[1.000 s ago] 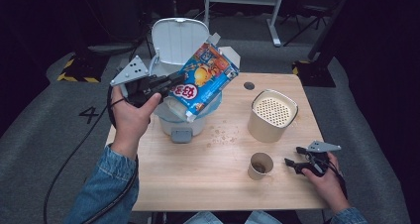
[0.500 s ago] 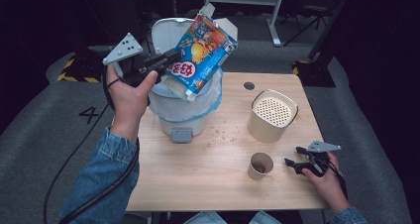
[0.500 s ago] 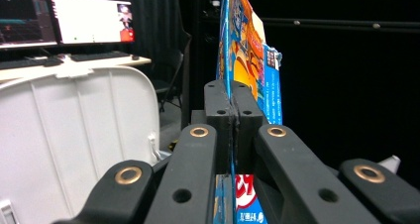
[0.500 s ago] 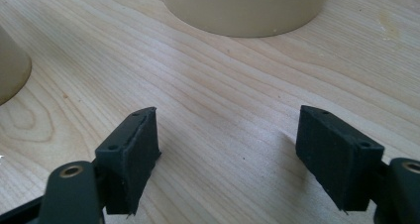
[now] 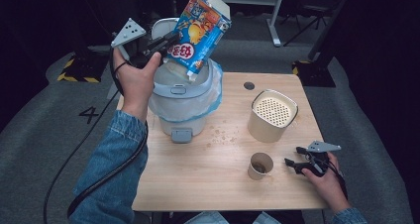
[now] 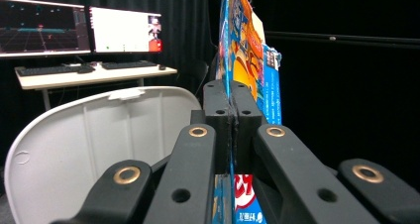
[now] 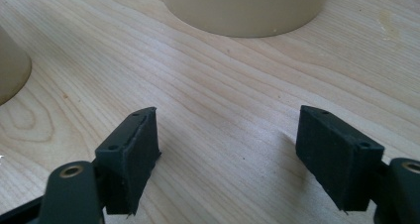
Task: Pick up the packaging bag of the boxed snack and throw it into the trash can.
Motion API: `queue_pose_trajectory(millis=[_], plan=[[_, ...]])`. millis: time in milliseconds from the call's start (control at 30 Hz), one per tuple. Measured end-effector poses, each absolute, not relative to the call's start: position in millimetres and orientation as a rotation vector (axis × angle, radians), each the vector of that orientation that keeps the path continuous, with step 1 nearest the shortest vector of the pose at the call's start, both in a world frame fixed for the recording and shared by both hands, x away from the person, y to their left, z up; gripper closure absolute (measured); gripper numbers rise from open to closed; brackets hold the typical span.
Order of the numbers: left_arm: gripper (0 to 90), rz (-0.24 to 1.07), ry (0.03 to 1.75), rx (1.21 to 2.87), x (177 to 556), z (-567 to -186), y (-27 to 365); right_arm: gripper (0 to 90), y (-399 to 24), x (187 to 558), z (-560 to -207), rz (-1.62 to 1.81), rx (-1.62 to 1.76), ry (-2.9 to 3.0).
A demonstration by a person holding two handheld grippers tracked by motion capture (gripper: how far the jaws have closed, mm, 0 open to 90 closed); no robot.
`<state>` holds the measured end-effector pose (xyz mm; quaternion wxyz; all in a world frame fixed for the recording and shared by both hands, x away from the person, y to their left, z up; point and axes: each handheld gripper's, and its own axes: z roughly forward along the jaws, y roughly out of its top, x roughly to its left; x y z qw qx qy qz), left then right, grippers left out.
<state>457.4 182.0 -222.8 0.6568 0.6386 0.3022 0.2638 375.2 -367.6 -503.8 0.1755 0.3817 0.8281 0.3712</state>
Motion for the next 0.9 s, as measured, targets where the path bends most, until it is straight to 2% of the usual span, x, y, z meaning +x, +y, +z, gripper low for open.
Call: queue_pose_trajectory(millis=[367, 900], plan=[[88.9, 0.625, 0.757, 1.441, 479, -240, 186, 24.8, -368, 375, -504, 1.05, 1.08, 2.345], [86.6, 0.629, 0.813, 1.485, 487, -253, 179, 24.8, -368, 375, -504, 1.051, 1.08, 2.346]])
